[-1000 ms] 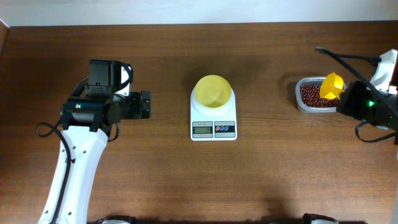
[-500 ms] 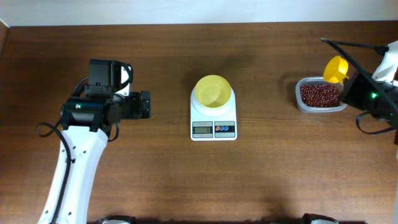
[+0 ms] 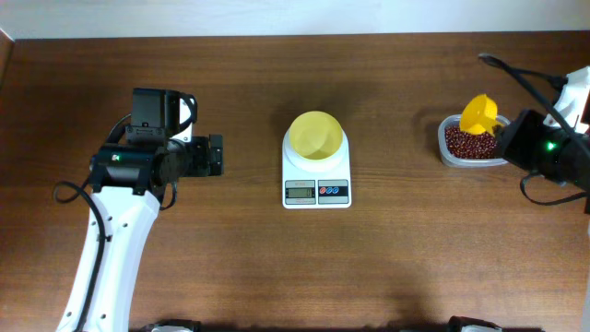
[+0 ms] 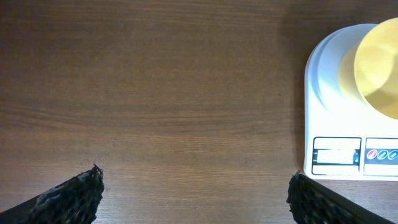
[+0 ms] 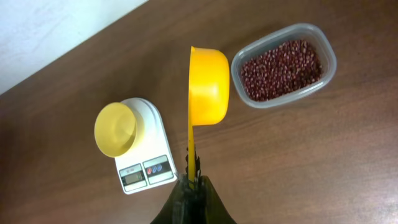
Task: Scoop item into bowl and weigh 50g on scale
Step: 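Lower the scoop into the red beans with the right gripper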
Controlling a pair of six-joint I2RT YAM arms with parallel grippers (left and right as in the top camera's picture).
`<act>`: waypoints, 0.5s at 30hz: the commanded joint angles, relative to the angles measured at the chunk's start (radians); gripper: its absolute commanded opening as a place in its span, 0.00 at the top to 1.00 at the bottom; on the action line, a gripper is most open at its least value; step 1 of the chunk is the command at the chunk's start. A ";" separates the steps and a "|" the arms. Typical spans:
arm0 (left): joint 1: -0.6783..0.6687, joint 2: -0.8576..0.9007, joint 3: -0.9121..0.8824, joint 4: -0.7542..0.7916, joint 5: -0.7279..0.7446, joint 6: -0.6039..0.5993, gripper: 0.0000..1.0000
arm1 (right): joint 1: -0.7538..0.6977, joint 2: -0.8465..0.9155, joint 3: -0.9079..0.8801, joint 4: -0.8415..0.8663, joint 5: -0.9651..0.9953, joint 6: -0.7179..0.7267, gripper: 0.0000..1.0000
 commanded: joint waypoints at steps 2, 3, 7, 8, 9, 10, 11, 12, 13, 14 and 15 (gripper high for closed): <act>0.004 -0.010 0.004 0.001 0.008 0.005 0.01 | -0.005 0.005 0.012 -0.018 -0.007 0.002 0.96; 0.005 -0.010 0.004 0.001 0.008 0.005 0.01 | -0.005 0.007 0.012 -0.019 -0.007 0.012 0.96; 0.004 -0.010 0.004 0.001 0.008 0.005 0.01 | -0.005 0.031 0.011 0.001 -0.007 0.024 0.96; 0.004 -0.010 0.004 0.001 0.008 0.005 0.01 | -0.005 0.044 0.011 0.003 -0.007 0.044 0.96; 0.004 -0.010 0.004 0.001 0.008 0.005 0.01 | -0.004 0.061 0.011 0.002 -0.011 0.058 0.96; 0.004 -0.010 0.004 0.001 0.008 0.005 0.01 | -0.004 0.076 0.011 -0.001 -0.011 0.065 0.96; 0.004 -0.010 0.004 0.001 0.008 0.005 0.01 | -0.004 0.089 0.011 -0.002 -0.010 0.064 0.96; 0.004 -0.010 0.004 0.001 0.008 0.005 0.01 | -0.005 0.102 0.011 0.000 -0.011 0.064 0.96; 0.004 -0.010 0.004 0.001 0.008 0.005 0.01 | -0.004 0.108 0.011 0.005 -0.011 0.064 0.96; 0.004 -0.010 0.004 0.001 0.008 0.005 0.01 | -0.005 0.111 0.011 0.011 -0.011 0.064 0.96; 0.004 -0.010 0.004 0.001 0.008 0.005 0.01 | -0.005 0.112 0.011 0.012 -0.011 0.064 0.96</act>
